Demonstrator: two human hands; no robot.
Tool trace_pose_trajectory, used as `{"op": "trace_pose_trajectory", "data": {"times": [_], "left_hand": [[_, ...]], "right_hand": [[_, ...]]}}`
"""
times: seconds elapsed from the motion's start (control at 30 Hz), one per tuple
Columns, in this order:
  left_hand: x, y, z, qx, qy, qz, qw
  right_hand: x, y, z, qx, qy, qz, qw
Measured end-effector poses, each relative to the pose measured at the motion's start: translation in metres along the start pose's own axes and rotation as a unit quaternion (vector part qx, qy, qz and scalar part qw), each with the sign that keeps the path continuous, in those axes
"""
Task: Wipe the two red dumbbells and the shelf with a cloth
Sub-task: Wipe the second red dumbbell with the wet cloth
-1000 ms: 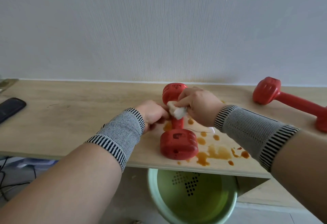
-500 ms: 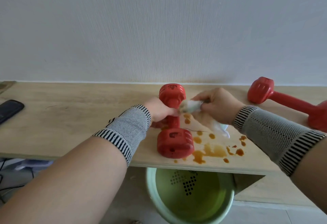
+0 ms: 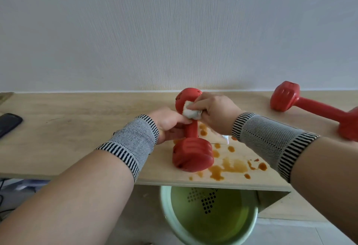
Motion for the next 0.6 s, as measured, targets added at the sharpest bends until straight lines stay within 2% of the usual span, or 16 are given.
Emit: {"op": "trace_pose_trajectory", "data": {"times": [0.13,0.3,0.43,0.53,0.6], "left_hand": [[-0.001,0.001,0.005,0.0,0.05,0.028,0.998],[-0.002,0.002,0.008,-0.006,0.063,0.046,0.997],[-0.003,0.004,0.002,0.001,0.069,0.038,0.997],[-0.003,0.005,-0.001,0.002,0.06,0.029,0.998],[-0.004,0.006,-0.002,0.004,0.063,0.026,0.998]], "right_hand": [[0.008,0.008,0.0,0.031,-0.049,0.017,0.998],[0.02,0.021,0.006,0.123,-0.035,0.085,0.988],[0.014,0.005,0.007,0.1,0.016,0.065,0.993],[0.005,-0.012,-0.001,0.069,0.11,0.038,0.991],[0.003,-0.013,-0.006,0.055,0.112,0.029,0.992]]}}
Point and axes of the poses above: each hand's wrist, its own y-axis away from the middle knuckle, its own z-axis out of the back of the hand, x = y × z, the point moved 3 cm from there along -y, towards the middle knuckle, and after that the axes turned 11 degrees about y, right-handed, at the moved point
